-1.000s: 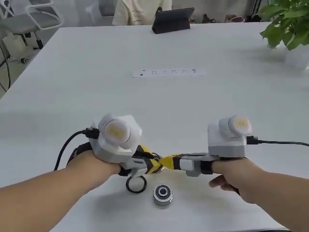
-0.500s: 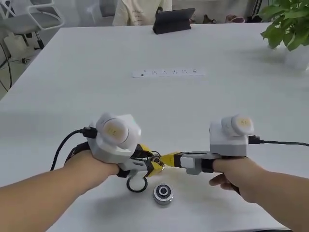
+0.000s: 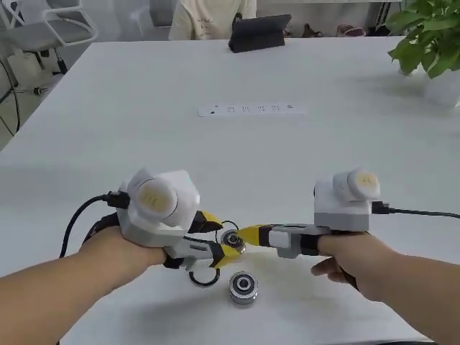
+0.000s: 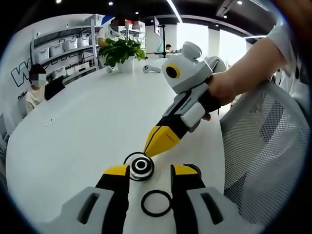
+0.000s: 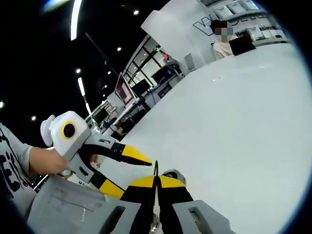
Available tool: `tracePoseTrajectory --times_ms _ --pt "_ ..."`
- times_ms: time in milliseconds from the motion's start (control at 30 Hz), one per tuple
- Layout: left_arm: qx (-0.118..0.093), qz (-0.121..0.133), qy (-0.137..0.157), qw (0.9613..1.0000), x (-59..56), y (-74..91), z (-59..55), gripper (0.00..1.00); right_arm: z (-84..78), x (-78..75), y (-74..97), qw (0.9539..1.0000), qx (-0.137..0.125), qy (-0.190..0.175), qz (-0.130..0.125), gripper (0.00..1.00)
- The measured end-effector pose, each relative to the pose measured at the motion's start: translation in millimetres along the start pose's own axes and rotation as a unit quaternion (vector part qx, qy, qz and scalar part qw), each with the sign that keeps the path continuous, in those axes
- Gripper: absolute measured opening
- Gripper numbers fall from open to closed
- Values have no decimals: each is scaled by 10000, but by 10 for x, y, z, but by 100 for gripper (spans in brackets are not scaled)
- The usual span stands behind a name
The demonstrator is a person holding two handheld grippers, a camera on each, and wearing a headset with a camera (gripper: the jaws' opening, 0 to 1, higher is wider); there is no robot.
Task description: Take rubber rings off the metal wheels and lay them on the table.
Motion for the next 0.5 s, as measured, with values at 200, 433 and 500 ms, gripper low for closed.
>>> tracePoseTrajectory --times_ms 200,433,500 --pt "-133 19 53 9999 8 112 19 36 15 30 6 10000 -31 -21 28 0" --pt "-242 5 126 9996 -12 218 12 40 22 60 4 10000 -32 -31 59 0" --pt "-271 -3 145 9995 -36 255 6 42 26 73 4 10000 -36 -35 77 0"
Point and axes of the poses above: the centre of the closed fingertips' face, and the gripper's own axes: y roughly backward along the fingers, x roughly to its left, z roughly out of its top, the point moved 7 cm from there along y, roughly backward along the fingers, and after that the axes turned 11 degrees about y, right-handed, at the moved point
